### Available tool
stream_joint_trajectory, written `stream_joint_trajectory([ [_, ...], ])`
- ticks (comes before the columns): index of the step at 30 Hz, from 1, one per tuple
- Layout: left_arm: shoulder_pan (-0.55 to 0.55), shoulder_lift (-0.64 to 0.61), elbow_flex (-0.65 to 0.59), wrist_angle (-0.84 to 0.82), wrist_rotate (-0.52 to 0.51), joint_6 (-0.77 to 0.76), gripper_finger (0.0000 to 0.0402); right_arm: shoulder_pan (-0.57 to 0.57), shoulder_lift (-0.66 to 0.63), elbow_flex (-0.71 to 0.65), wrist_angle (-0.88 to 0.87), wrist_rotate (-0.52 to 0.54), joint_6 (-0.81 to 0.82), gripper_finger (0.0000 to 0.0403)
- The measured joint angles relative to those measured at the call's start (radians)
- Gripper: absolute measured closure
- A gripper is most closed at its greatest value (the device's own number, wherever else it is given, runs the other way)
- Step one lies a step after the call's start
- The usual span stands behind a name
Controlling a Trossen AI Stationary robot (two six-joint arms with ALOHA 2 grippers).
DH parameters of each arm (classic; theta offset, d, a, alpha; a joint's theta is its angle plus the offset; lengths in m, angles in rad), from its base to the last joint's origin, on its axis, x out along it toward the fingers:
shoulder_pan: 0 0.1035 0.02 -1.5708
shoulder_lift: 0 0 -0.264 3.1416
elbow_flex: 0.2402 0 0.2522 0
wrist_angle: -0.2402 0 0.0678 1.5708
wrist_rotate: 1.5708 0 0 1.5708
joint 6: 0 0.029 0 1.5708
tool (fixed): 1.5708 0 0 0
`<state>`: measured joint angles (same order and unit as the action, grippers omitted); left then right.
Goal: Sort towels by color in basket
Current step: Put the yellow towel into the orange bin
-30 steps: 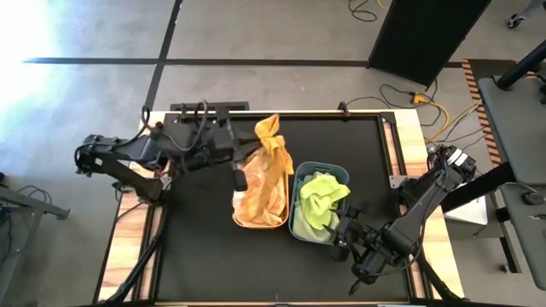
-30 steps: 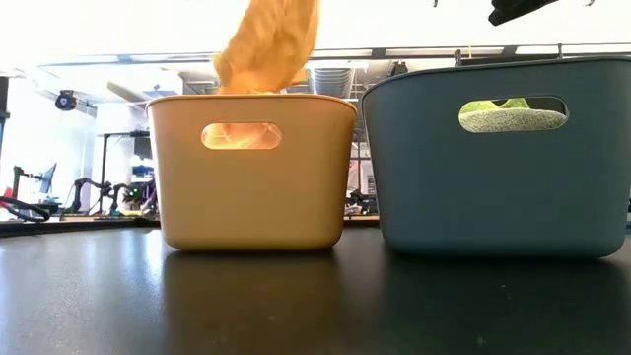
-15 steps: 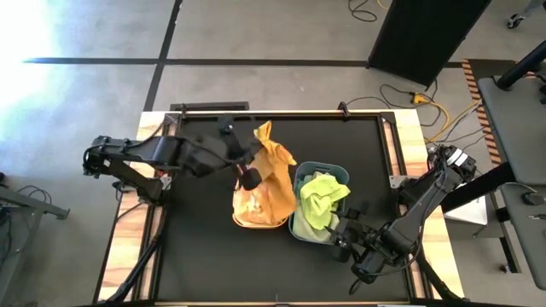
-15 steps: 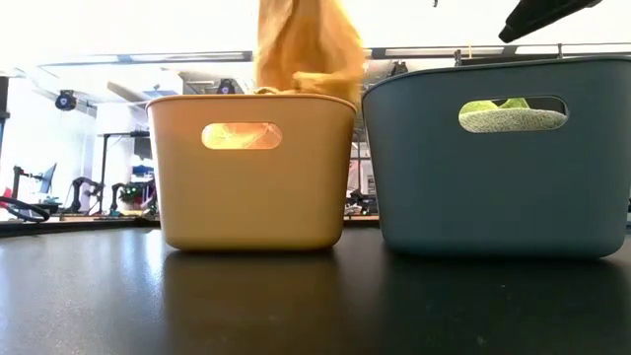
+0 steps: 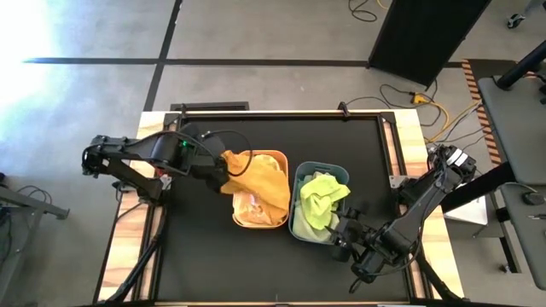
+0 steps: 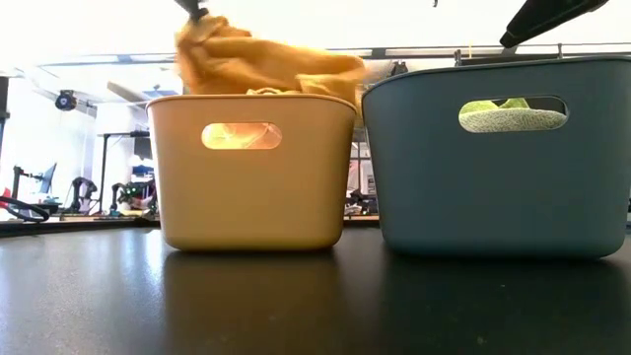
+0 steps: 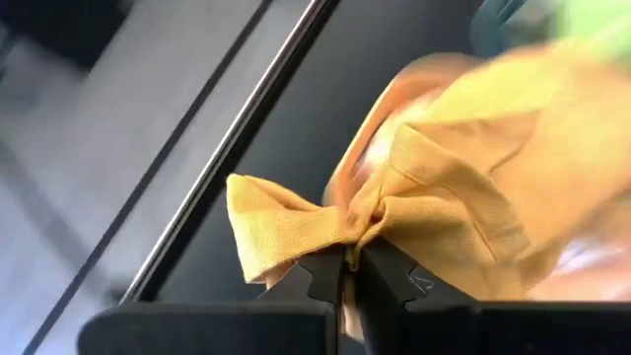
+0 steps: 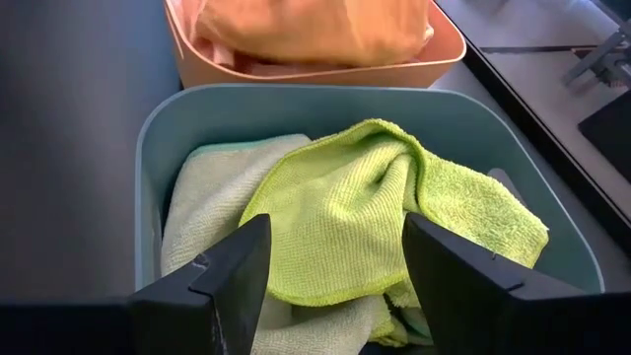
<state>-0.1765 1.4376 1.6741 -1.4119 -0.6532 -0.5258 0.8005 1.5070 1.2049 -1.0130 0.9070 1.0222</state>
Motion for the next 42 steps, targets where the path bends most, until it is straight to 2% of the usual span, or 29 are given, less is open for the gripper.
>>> stream_joint_trajectory([
  [2, 0.000, 0.001, 0.000, -0.152, -0.002, -0.090, 0.0401, 0.000, 0.000, 0.000, 0.000, 0.000, 0.000, 0.0182],
  [3, -0.001, 0.002, -0.006, -0.171, -0.002, -0.121, 0.0401, 0.000, 0.000, 0.000, 0.000, 0.000, 0.000, 0.0182],
  [6, -0.010, -0.027, -0.035, -0.134, 0.045, -0.103, 0.0401, 0.000, 0.000, 0.000, 0.000, 0.001, 0.001, 0.0182],
  [9, -0.011, -0.036, -0.035, -0.166, 0.039, -0.115, 0.0401, 0.000, 0.000, -0.001, 0.000, 0.001, 0.017, 0.0183],
  [12, -0.009, -0.033, -0.061, -0.116, 0.038, -0.058, 0.0401, 0.000, 0.000, -0.003, 0.001, 0.001, 0.026, 0.0182],
  [15, -0.010, -0.029, -0.098, 0.036, 0.086, 0.073, 0.0401, 0.000, 0.000, -0.006, 0.001, 0.001, 0.026, 0.0182],
  [20, 0.000, 0.022, -0.161, 0.395, 0.281, 0.298, 0.0401, 0.000, 0.000, -0.015, 0.001, 0.002, 0.026, 0.0183],
  [25, 0.039, 0.146, -0.164, 0.639, 0.332, 0.451, 0.0401, 0.000, 0.000, -0.035, 0.001, 0.006, 0.033, 0.0182],
  [27, 0.068, 0.201, -0.164, 0.722, 0.383, 0.449, 0.0401, 0.000, 0.000, -0.043, 0.001, 0.006, 0.048, 0.0183],
  [30, 0.136, 0.282, -0.163, 0.696, 0.436, 0.360, 0.0401, 0.000, 0.000, -0.049, 0.001, 0.001, 0.072, 0.0183],
  [35, 0.242, 0.409, -0.179, 0.472, 0.375, 0.275, 0.0401, 0.000, 0.000, -0.050, 0.001, -0.049, 0.086, 0.0182],
  [38, 0.262, 0.446, -0.236, 0.496, 0.375, 0.286, 0.0401, 0.000, 0.000, -0.050, 0.001, -0.051, 0.081, 0.0182],
  [42, 0.263, 0.468, -0.331, 0.635, 0.374, 0.301, 0.0401, 0.000, 0.000, -0.053, 0.001, -0.050, 0.077, 0.0183],
])
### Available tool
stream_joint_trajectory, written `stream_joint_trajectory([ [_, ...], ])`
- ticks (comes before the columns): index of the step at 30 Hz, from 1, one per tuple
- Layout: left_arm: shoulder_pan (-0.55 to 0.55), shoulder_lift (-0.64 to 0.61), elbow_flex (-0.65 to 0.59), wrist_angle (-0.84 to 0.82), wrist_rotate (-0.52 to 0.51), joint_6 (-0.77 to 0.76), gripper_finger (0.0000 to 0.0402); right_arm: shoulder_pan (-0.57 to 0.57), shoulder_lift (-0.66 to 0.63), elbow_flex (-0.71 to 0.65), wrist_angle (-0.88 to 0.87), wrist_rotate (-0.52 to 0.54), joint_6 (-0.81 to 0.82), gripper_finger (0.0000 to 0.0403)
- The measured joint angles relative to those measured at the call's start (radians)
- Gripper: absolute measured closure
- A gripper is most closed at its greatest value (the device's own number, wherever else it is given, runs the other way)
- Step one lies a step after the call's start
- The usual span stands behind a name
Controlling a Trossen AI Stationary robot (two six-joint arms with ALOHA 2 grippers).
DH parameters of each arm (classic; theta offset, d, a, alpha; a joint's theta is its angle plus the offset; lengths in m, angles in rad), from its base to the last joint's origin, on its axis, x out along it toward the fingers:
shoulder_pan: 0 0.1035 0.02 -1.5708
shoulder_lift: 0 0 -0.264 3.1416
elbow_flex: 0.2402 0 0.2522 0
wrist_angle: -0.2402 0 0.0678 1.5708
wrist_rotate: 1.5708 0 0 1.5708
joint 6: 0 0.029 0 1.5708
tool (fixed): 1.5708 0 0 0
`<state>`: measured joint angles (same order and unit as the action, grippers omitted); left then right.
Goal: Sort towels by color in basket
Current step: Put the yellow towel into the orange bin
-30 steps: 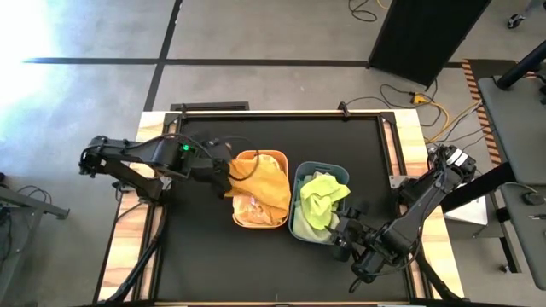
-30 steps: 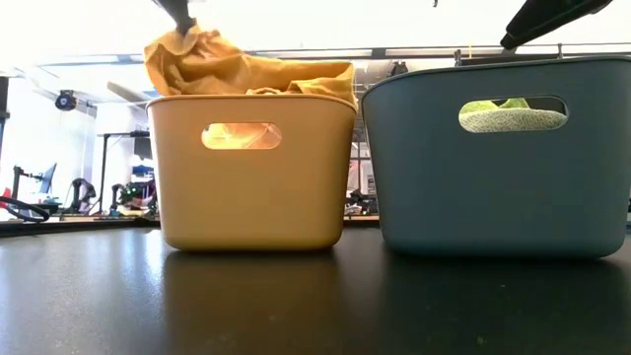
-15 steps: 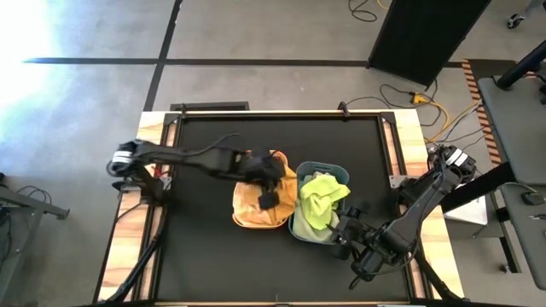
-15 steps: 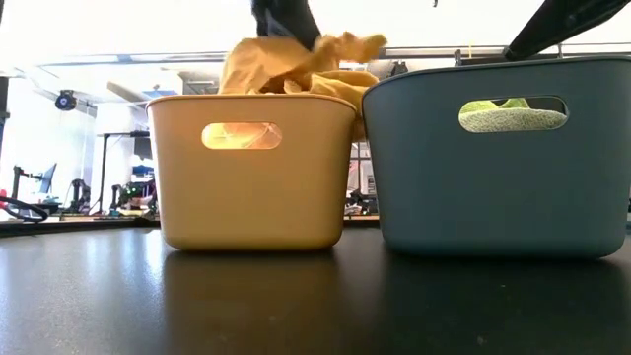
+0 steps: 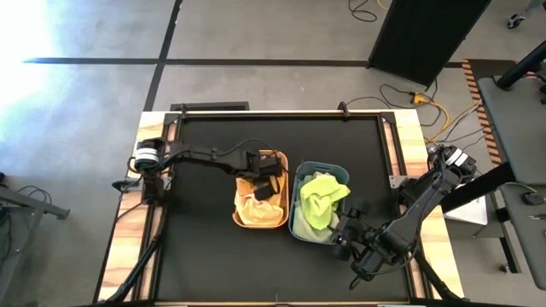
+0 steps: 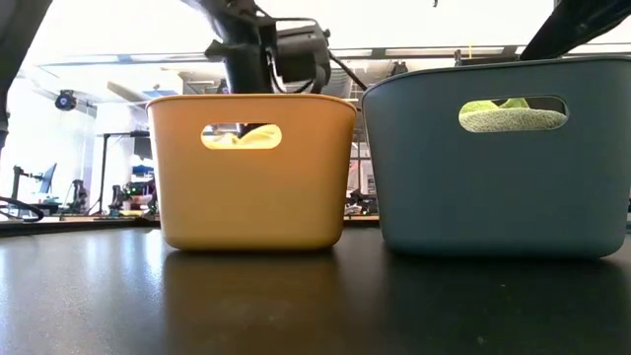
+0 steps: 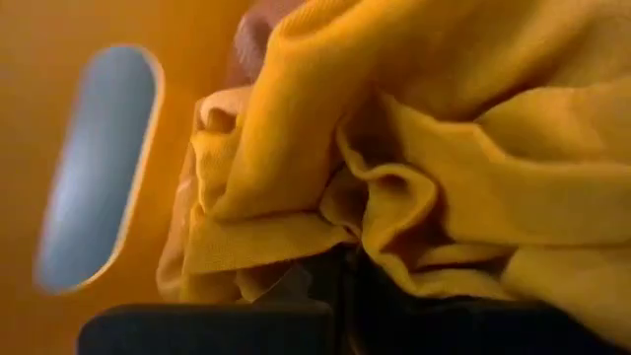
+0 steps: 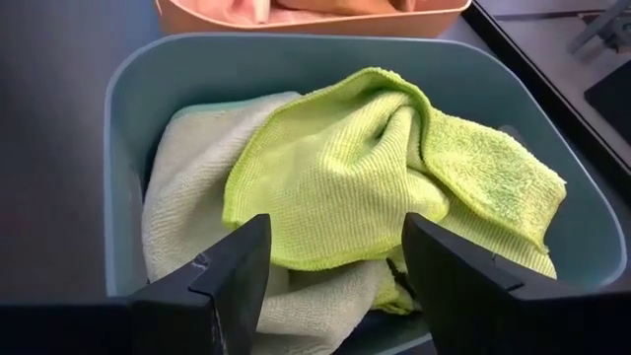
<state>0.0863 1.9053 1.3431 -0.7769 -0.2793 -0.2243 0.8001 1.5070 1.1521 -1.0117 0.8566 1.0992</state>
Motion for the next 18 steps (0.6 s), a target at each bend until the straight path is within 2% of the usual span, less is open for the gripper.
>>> stream_joint_trajectory([
  [5, -0.017, -0.008, -0.095, 0.190, 0.015, 0.072, 0.0391, 0.000, 0.000, -0.007, -0.002, 0.000, 0.000, 0.0181],
  [8, -0.020, -0.017, -0.120, 0.248, 0.026, 0.082, 0.0377, 0.000, 0.000, -0.011, -0.002, 0.000, -0.001, 0.0183],
  [12, -0.019, -0.021, -0.095, 0.220, 0.038, 0.082, 0.0348, 0.000, 0.000, -0.012, -0.001, 0.007, -0.001, 0.0182],
  [18, -0.028, -0.065, 0.052, 0.030, 0.044, 0.122, 0.0285, 0.000, 0.000, -0.012, -0.001, 0.007, 0.000, 0.0176],
])
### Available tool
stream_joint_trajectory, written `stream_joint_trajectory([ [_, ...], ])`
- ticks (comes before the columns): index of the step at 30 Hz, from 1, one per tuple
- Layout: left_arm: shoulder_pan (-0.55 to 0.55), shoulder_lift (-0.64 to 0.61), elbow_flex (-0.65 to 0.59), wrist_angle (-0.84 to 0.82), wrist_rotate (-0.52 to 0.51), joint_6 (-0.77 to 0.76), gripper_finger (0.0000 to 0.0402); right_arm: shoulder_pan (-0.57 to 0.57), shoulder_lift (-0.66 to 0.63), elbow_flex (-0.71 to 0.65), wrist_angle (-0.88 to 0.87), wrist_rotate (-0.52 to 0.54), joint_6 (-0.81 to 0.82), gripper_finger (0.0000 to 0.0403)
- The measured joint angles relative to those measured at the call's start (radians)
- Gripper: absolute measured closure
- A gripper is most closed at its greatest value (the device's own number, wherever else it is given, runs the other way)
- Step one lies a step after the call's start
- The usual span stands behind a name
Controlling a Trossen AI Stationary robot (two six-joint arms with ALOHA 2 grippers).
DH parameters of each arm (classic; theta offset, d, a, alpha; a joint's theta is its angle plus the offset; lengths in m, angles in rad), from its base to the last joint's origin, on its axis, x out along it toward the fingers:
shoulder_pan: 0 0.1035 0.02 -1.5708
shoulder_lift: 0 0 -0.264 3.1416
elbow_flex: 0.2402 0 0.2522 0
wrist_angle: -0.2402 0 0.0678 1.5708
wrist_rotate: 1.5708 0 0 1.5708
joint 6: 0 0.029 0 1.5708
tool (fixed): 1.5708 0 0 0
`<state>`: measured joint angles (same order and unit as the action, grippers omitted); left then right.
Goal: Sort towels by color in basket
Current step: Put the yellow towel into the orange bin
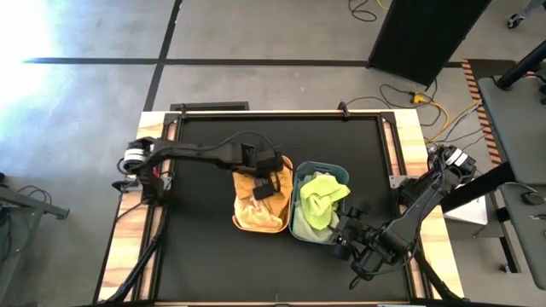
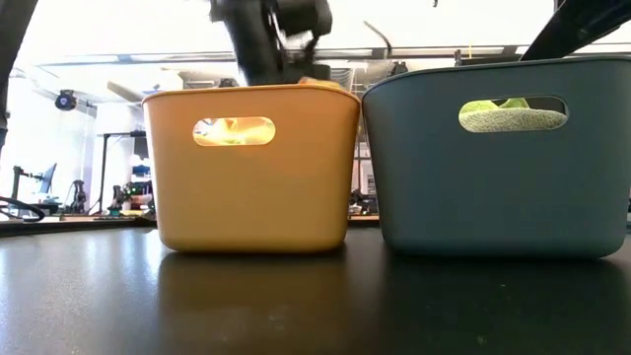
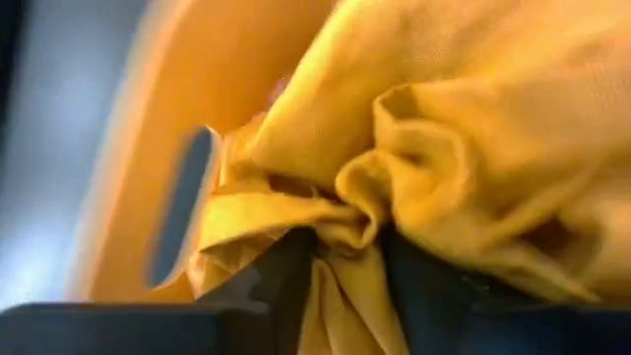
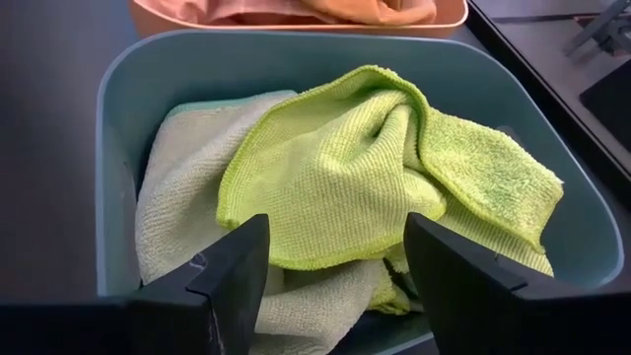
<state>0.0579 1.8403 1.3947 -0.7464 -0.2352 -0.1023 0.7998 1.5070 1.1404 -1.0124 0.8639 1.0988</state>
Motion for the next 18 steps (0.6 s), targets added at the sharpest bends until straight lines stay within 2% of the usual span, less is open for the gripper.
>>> stream_joint_trajectory([
  [5, -0.029, -0.073, 0.147, -0.195, -0.005, -0.021, 0.0242, 0.000, 0.000, 0.000, 0.000, -0.009, 0.006, 0.0181],
  [9, -0.092, -0.158, 0.187, -0.178, -0.009, -0.082, 0.0230, 0.000, 0.000, 0.000, 0.000, -0.009, 0.017, 0.0183],
  [14, -0.201, -0.205, 0.089, 0.018, -0.009, -0.069, 0.0233, 0.000, 0.000, 0.000, 0.000, -0.008, 0.036, 0.0179],
  [18, -0.213, -0.197, -0.044, 0.162, -0.011, -0.073, 0.0243, 0.000, 0.000, 0.000, 0.000, -0.008, 0.036, 0.0176],
])
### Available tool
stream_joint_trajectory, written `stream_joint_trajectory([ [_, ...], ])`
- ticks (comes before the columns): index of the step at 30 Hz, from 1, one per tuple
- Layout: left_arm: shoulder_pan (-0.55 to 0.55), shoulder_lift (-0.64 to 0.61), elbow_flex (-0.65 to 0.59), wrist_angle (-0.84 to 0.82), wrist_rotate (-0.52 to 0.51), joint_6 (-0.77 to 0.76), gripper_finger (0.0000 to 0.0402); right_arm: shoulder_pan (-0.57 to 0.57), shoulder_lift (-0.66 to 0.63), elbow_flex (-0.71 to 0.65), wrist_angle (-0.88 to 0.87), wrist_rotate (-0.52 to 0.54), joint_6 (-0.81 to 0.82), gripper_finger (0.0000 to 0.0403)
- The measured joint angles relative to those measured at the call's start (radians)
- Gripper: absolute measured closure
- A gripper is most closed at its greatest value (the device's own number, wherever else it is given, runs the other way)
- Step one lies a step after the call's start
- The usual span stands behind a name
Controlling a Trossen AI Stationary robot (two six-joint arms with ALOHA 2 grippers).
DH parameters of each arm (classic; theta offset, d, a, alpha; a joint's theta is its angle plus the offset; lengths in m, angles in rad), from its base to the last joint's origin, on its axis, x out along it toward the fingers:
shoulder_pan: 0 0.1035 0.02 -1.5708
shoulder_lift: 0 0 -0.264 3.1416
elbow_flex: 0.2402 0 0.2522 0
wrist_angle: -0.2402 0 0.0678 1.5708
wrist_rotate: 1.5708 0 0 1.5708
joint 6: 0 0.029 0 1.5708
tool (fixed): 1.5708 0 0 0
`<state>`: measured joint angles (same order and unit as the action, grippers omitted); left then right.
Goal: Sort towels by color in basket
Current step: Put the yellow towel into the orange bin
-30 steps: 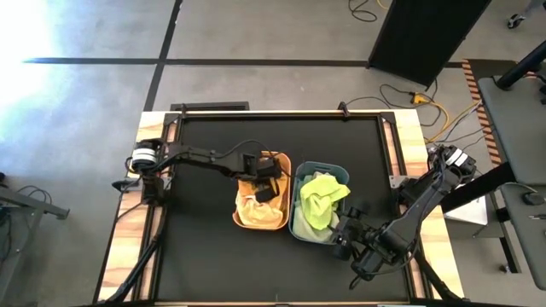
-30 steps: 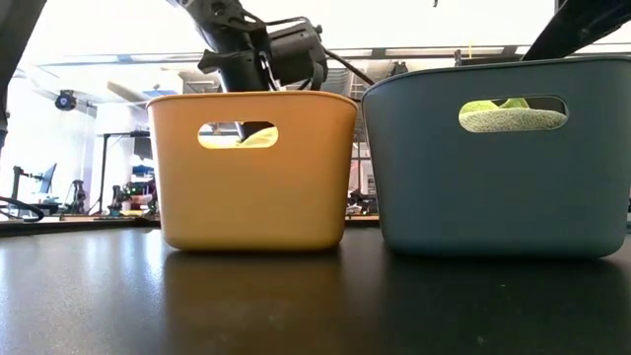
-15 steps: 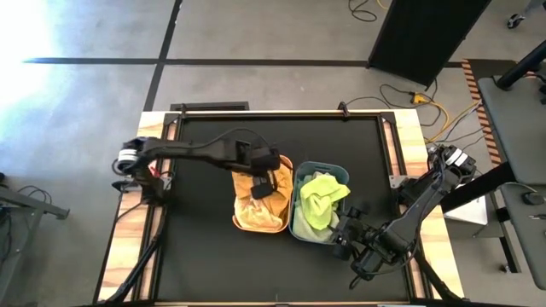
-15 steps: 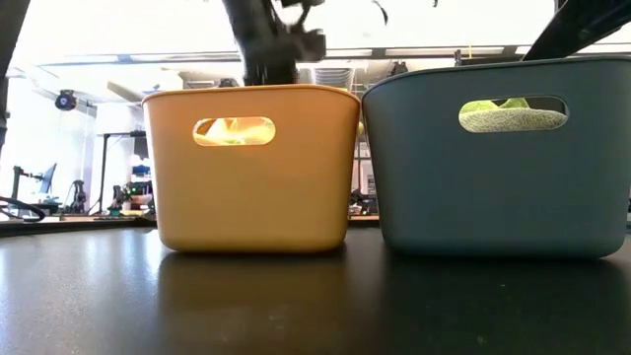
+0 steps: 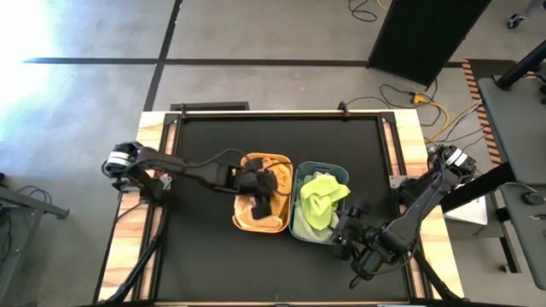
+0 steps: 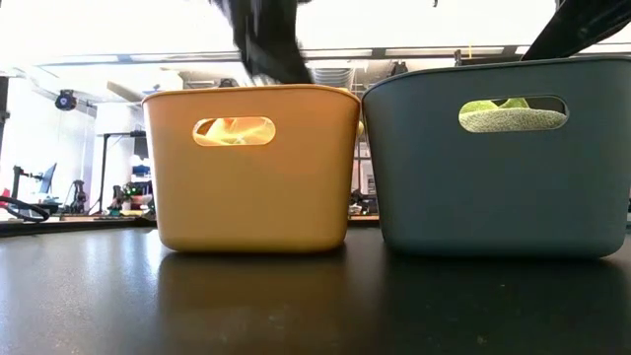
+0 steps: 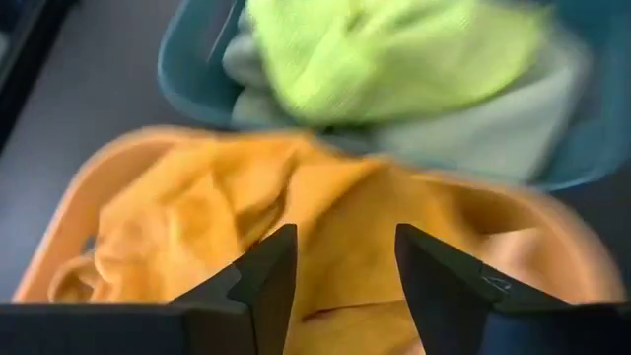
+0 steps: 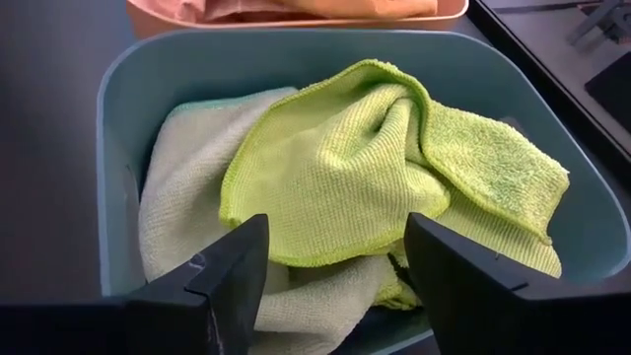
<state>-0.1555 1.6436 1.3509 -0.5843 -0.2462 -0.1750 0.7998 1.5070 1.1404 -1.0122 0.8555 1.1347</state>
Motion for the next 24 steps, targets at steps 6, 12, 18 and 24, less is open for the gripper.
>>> stream_joint_trajectory([
  [6, 0.115, 0.053, -0.188, 0.081, -0.070, -0.070, 0.0248, -0.019, -0.011, 0.034, -0.053, -0.040, -0.046, 0.0170],
  [12, 0.185, 0.114, -0.344, 0.288, 0.046, -0.135, 0.0248, -0.140, -0.032, 0.071, -0.095, -0.123, -0.167, 0.0160],
  [18, 0.158, 0.137, -0.350, 0.327, 0.038, -0.305, 0.0249, -0.379, -0.018, 0.064, -0.085, -0.282, -0.451, 0.0157],
  [24, 0.123, 0.134, -0.328, 0.314, 0.039, -0.405, 0.0249, -0.592, 0.003, 0.016, 0.147, -0.611, -0.870, 0.0171],
])
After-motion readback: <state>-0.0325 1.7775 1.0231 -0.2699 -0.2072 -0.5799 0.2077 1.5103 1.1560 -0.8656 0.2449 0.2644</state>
